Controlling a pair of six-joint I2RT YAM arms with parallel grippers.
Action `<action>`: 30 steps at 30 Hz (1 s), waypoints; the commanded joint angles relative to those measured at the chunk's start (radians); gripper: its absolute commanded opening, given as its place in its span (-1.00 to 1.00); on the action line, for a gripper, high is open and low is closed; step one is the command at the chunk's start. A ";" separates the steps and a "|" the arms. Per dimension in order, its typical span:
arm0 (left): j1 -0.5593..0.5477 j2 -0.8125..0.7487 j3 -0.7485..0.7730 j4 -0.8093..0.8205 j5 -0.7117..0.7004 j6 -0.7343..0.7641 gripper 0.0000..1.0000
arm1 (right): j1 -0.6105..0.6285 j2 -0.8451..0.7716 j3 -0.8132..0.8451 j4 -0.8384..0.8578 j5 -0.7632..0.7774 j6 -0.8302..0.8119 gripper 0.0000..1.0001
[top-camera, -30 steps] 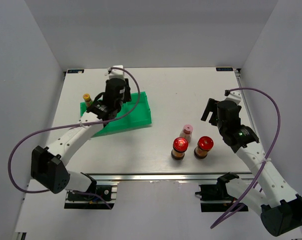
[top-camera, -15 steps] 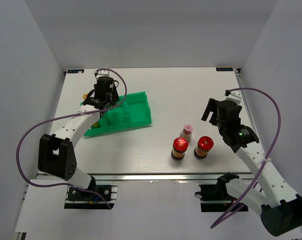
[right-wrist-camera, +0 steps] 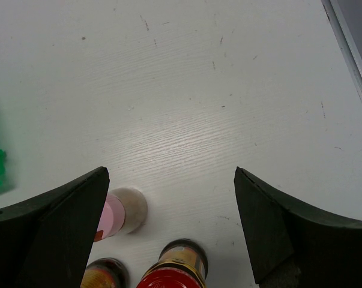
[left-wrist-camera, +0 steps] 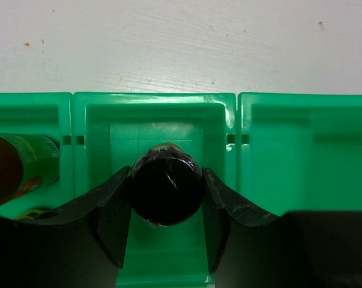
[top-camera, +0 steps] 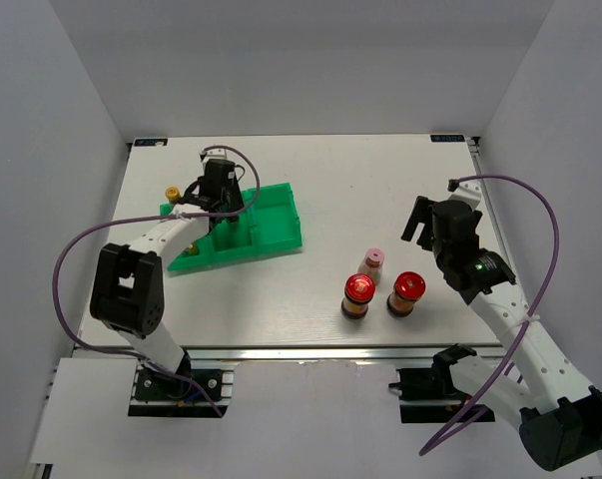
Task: Organize the condiment bottles
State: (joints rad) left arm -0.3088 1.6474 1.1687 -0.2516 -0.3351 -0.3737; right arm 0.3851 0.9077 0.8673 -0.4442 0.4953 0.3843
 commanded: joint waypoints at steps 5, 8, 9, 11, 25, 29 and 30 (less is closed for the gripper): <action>0.008 0.026 0.000 0.037 -0.031 -0.004 -0.40 | -0.006 -0.001 -0.010 0.036 0.025 -0.010 0.79; 0.013 0.040 -0.006 0.049 -0.035 -0.004 -0.37 | -0.006 0.002 -0.010 0.036 0.022 -0.013 0.79; 0.011 0.043 -0.009 0.055 -0.035 0.001 -0.32 | -0.008 0.003 -0.010 0.036 0.022 -0.013 0.79; 0.014 0.057 -0.007 0.060 -0.044 0.002 -0.31 | -0.008 0.005 -0.008 0.035 0.017 -0.015 0.79; 0.019 0.089 0.017 0.068 -0.041 -0.027 0.61 | -0.006 0.003 -0.008 0.035 0.014 -0.016 0.79; 0.019 0.057 0.012 0.071 -0.032 -0.022 0.80 | -0.008 0.005 -0.008 0.036 0.014 -0.016 0.79; 0.019 0.051 0.014 0.064 -0.030 -0.022 0.81 | -0.006 0.005 -0.008 0.038 0.011 -0.016 0.79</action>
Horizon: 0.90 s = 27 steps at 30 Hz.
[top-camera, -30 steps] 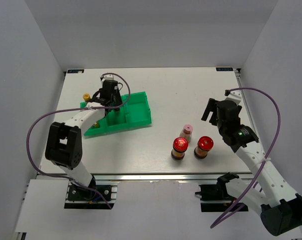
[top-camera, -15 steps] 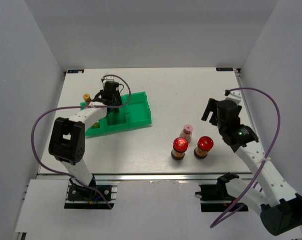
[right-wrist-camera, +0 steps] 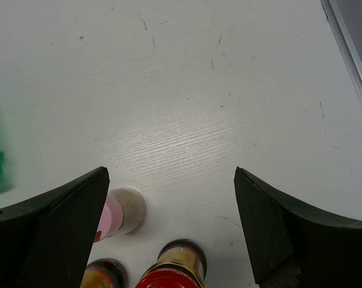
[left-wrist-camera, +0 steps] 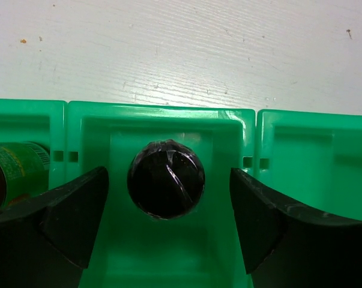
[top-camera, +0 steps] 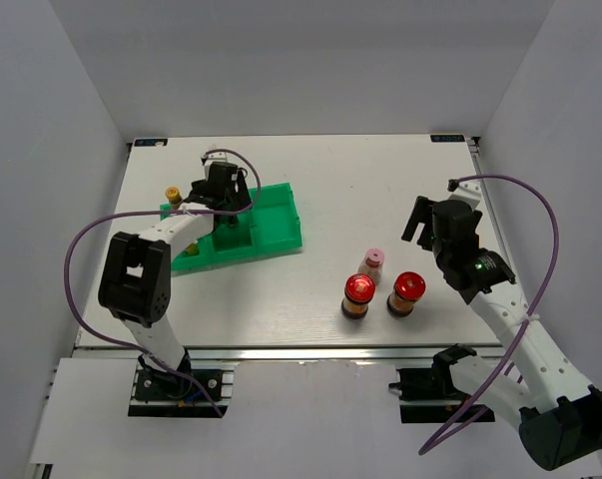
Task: Organize the condiment bottles
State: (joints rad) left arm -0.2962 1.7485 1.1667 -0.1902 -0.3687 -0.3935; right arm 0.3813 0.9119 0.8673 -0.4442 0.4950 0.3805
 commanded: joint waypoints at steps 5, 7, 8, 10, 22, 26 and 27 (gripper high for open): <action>0.006 -0.118 0.042 -0.026 0.057 -0.019 0.96 | -0.002 0.004 -0.005 0.038 0.001 -0.012 0.79; 0.005 -0.151 0.057 -0.083 0.089 -0.041 0.96 | -0.002 0.004 -0.010 0.045 0.005 -0.006 0.79; 0.005 -0.167 0.062 -0.094 0.106 -0.045 0.96 | -0.004 0.004 -0.017 0.051 0.008 -0.002 0.79; -0.006 -0.204 0.051 -0.092 0.149 -0.047 0.96 | -0.004 0.005 -0.019 0.061 0.008 0.004 0.79; -0.357 -0.184 0.116 0.023 0.611 0.123 0.97 | -0.080 -0.050 -0.048 0.044 0.093 0.135 0.79; -0.454 -0.089 0.197 0.009 0.651 0.151 0.96 | -0.244 -0.102 -0.086 0.051 -0.031 0.166 0.79; -0.474 -0.069 0.215 -0.017 0.636 0.163 0.96 | -0.275 -0.103 -0.093 0.055 -0.071 0.166 0.79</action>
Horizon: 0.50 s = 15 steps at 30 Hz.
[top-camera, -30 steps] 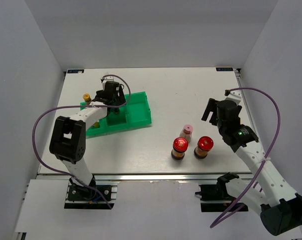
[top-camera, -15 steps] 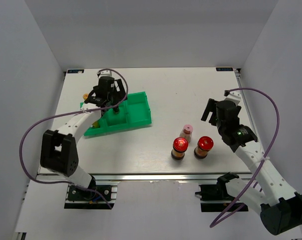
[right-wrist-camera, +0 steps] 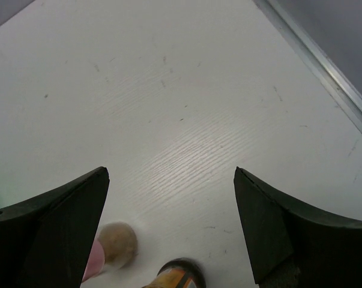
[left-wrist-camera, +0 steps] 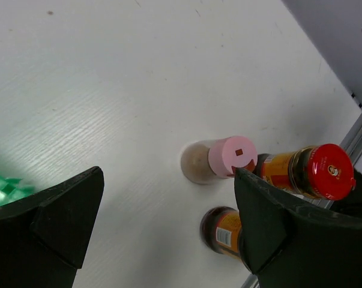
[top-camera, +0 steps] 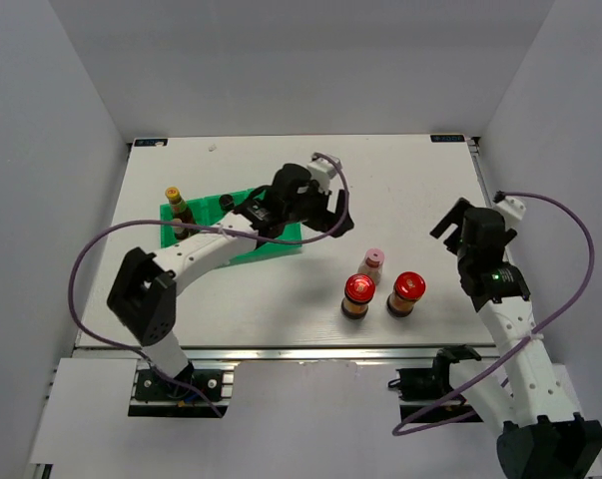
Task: Organize the condiment bottles
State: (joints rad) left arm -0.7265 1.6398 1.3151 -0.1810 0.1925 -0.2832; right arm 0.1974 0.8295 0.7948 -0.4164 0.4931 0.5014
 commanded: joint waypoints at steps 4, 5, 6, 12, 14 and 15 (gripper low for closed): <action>-0.108 0.121 0.144 -0.060 0.039 0.078 0.96 | -0.187 0.000 -0.046 0.047 -0.217 0.045 0.79; -0.126 0.152 0.159 -0.067 0.038 0.081 0.96 | -0.185 0.017 -0.048 0.048 -0.229 0.046 0.79; -0.134 0.166 0.186 -0.077 0.032 0.084 0.96 | -0.216 0.023 -0.048 0.047 -0.255 0.045 0.79; -0.203 0.284 0.291 -0.156 -0.010 0.114 0.96 | -0.263 0.034 -0.062 0.053 -0.300 0.055 0.79; -0.221 0.308 0.325 -0.176 -0.034 0.128 0.96 | -0.274 0.023 -0.065 0.053 -0.300 0.057 0.79; -0.226 0.330 0.332 -0.193 -0.065 0.131 0.96 | -0.277 0.019 -0.065 0.051 -0.300 0.058 0.79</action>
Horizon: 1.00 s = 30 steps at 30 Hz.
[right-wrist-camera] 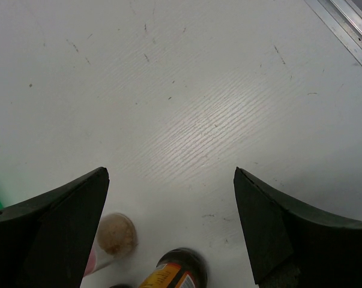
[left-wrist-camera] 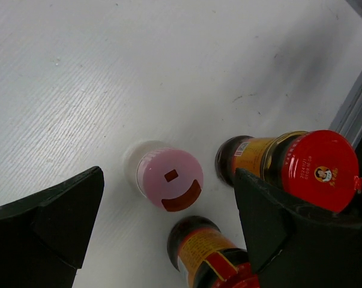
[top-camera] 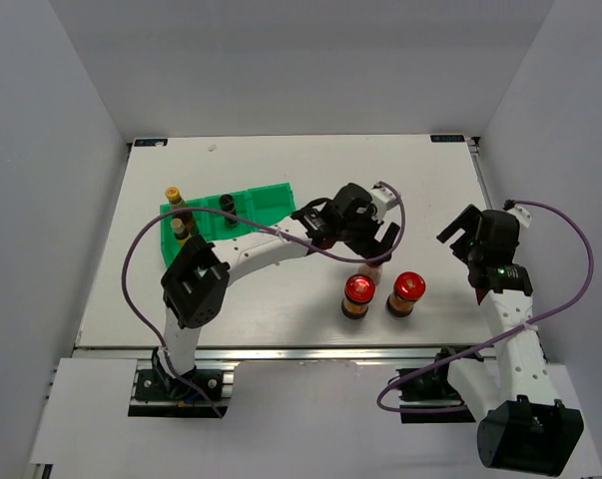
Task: Organize the condiment bottles
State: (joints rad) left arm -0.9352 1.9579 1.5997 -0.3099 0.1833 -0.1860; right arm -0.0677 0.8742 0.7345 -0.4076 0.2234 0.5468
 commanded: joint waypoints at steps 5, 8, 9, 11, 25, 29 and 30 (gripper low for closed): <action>-0.028 0.052 0.080 -0.092 -0.090 0.036 0.96 | -0.020 -0.043 -0.003 0.043 -0.042 0.004 0.79; -0.031 0.078 0.095 -0.100 -0.113 0.031 0.96 | -0.021 -0.052 -0.003 0.047 -0.062 -0.002 0.79; -0.031 0.084 0.100 -0.106 -0.113 0.033 0.96 | -0.021 -0.053 -0.003 0.053 -0.076 -0.010 0.79; -0.042 0.096 0.105 -0.110 -0.105 0.037 0.96 | -0.021 -0.061 -0.006 0.055 -0.078 -0.013 0.79; -0.057 0.078 0.117 -0.101 -0.207 0.046 -0.06 | -0.021 -0.075 -0.012 0.069 -0.091 -0.030 0.79; -0.056 -0.013 0.079 -0.057 -0.364 0.045 -0.24 | -0.021 -0.070 -0.017 0.096 -0.130 -0.060 0.79; -0.051 -0.034 0.065 -0.049 -0.401 0.045 -0.24 | -0.021 -0.069 -0.017 0.102 -0.163 -0.067 0.79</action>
State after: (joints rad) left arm -0.9901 2.0750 1.6779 -0.4046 -0.0765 -0.1402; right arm -0.0849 0.8104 0.7216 -0.3729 0.1196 0.5163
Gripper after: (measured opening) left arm 0.600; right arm 0.895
